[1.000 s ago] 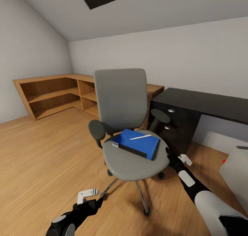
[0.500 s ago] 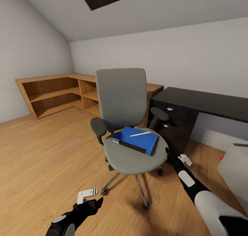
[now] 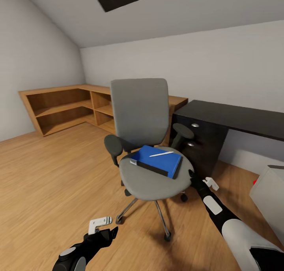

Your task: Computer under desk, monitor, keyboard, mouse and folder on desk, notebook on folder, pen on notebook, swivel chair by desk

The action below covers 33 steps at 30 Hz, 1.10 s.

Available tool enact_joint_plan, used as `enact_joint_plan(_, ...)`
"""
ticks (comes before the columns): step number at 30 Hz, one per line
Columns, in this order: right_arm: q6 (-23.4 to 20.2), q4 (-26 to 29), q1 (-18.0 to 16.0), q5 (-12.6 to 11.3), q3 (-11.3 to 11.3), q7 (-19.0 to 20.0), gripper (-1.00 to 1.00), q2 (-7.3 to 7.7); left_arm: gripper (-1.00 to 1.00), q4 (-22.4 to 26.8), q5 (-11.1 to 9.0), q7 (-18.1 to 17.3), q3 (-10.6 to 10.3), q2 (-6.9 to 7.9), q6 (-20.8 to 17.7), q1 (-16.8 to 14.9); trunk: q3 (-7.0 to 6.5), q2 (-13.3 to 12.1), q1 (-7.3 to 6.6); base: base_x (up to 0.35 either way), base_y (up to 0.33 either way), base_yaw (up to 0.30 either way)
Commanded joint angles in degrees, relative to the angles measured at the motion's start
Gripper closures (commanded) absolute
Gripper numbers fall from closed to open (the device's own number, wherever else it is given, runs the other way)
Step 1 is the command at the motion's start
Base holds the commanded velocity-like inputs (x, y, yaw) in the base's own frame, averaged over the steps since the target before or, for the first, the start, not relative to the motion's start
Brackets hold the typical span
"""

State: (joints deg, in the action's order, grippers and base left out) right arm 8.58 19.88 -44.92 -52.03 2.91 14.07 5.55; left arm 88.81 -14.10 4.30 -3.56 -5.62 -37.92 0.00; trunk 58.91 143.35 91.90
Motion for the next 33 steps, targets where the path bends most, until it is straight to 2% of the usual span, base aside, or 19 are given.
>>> enact_joint_plan(1, 0.01, -1.15, 0.00, -0.56, -0.34, 0.44, -1.00, -0.04, -1.00, 0.06, -0.58, 0.45, -0.04, -0.01, -0.22, -0.01, 0.06, 0.01, 0.00, 0.000, 0.000, 0.125)
enact_joint_plan(21, 0.04, -1.07, -0.02, -0.53, -0.27, 0.43, -1.00, -0.45, -1.00, 0.09, -0.48, 0.51, -0.04, -0.01, -0.16, -0.02, 0.75, 0.01, 0.00, 0.008, 0.000, 0.225)
enact_joint_plan(33, 0.04, -1.07, -0.01, -0.53, -0.19, 0.43, -1.00, -0.44, -1.00, 0.08, -0.33, 0.61, -0.04, -0.01, -0.10, -0.03, 1.23, 0.01, 0.00, 0.271, -0.032, 0.240)
